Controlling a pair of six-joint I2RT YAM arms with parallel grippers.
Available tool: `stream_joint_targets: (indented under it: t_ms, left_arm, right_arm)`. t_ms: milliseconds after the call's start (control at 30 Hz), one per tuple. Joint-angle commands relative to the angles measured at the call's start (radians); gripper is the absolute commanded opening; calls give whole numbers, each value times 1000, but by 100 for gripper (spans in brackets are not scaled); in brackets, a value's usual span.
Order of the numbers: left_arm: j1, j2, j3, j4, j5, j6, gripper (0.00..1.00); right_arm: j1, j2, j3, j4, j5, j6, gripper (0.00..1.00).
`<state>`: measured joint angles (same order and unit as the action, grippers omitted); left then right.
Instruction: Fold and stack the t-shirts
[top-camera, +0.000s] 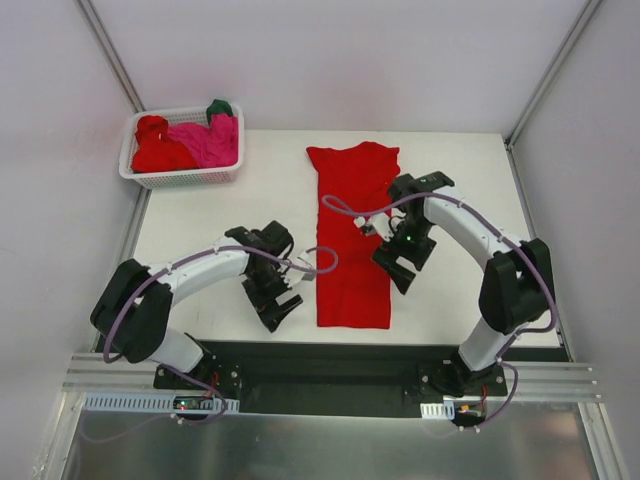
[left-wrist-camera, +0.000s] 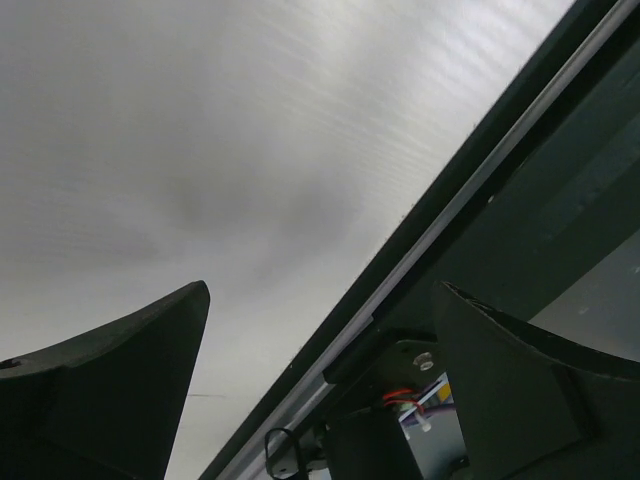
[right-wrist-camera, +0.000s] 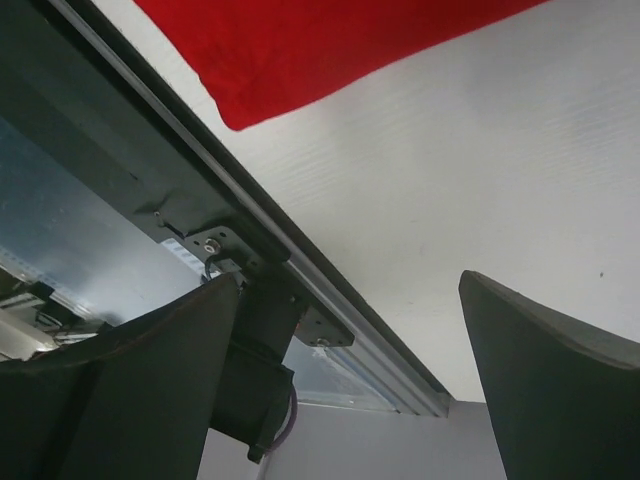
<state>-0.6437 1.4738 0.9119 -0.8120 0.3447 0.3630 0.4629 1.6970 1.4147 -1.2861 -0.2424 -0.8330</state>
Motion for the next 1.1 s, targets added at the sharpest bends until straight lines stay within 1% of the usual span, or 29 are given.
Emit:
stream_joint_targets:
  t_ms: [0,33,100,133,167,200,233,267,300,367,400,467,533,567,600,667,700,833,1000,1067]
  left_arm:
    - [-10,-124,-44,57,-76,64,94]
    - [-2,-135,-44,50,-78,53,94]
    - [35,-139,1,-21,-29,19,94]
    - [77,-135,42,-47,-13,14,94]
    - [88,-133,53,-56,-21,27,93]
    - [91,-141,58,-64,-30,45,93]
    - [88,-147,59,-65,-36,68,93]
    - [90,-155,59,-65,-42,115,93]
    - [90,-173,61,-65,-76,141,94]
    - [90,-184,51,-59,-110,218,96]
    - [93,-182,50,-55,-148,234,96]
    - [119,-168,62,-53,-164,232,96]
    - [147,-141,80,-50,-164,215,97]
    - [180,-123,84,-44,-170,202,97]
    - [202,-112,84,-36,-177,191,97]
    - [246,-86,85,-21,-184,182,97]
    - [303,-80,81,-15,-185,180,97]
    - [443,-63,80,0,-187,209,96]
    - [525,-67,133,30,-222,234,97]
    - [556,-61,171,42,-223,220,97]
  right_arm:
    - [-15,-169,-114,10,54,-117,96]
    - [-26,-174,-118,10,20,-107,96]
    - [-70,-186,-132,5,-64,-42,96]
    - [-76,-216,-143,8,-78,-31,96]
    - [-64,-247,-161,27,-80,-22,96]
    - [-47,-278,-183,50,-61,-17,96]
    - [-29,-343,-225,88,-51,-24,96]
    - [23,-374,-255,109,-29,-28,96]
    - [52,-401,-279,132,20,-37,96]
    - [120,-462,-345,178,57,-51,96]
    - [138,-479,-370,198,102,-55,96]
    - [190,-508,-442,260,150,-55,96]
    - [245,-513,-477,301,205,-54,96]
    - [267,-522,-502,315,225,-55,96]
    - [289,-523,-508,335,286,-61,96]
    - [345,-514,-507,346,330,-87,96]
    - [364,-505,-504,364,378,-95,96]
    - [446,-458,-458,421,419,-110,96]
    - [554,-381,-399,479,419,-95,96]
    - [605,-341,-359,481,413,-78,96]
